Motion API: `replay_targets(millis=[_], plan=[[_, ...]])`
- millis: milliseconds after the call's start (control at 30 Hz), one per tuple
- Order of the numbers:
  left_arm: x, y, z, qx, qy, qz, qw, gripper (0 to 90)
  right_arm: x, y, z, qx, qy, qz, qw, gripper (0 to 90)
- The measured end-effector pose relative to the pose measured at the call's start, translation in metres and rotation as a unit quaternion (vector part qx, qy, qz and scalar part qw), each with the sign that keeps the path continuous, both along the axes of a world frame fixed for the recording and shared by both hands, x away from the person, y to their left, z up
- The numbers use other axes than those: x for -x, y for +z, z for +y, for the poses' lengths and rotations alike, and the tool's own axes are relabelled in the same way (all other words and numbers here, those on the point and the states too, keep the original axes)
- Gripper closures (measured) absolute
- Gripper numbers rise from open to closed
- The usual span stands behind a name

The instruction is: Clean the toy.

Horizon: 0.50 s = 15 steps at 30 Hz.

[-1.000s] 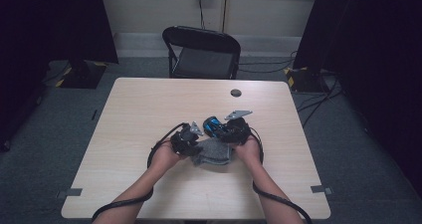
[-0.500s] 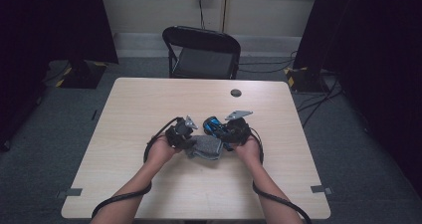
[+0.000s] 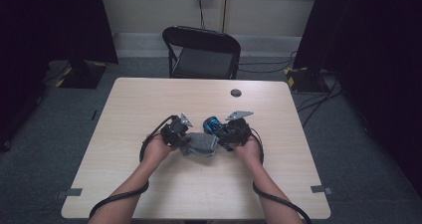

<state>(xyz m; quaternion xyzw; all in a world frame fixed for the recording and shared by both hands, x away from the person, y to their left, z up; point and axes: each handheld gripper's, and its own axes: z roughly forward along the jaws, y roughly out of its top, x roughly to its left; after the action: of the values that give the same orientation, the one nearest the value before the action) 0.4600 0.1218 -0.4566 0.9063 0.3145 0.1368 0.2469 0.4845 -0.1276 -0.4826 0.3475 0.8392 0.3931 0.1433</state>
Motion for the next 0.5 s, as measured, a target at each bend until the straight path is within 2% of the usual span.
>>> replay_targets(millis=[300, 367, 500], plan=[[-0.004, 0.0, 0.009, 0.0, 0.024, -0.005, 0.9997, 73.6, 0.0, -0.001, -0.001, -0.006, -0.001, -0.002, 1.0, 48.0], [-0.005, 0.001, 0.012, -0.017, 0.032, -0.011, 0.9993, 73.7, 0.0, -0.001, -0.001, -0.004, 0.0, -0.001, 1.0, 48.0], [-0.008, 0.002, 0.023, -0.001, 0.045, -0.004, 0.999, 73.7, 0.0, -0.001, -0.001, -0.005, 0.0, -0.002, 1.0, 48.0]])
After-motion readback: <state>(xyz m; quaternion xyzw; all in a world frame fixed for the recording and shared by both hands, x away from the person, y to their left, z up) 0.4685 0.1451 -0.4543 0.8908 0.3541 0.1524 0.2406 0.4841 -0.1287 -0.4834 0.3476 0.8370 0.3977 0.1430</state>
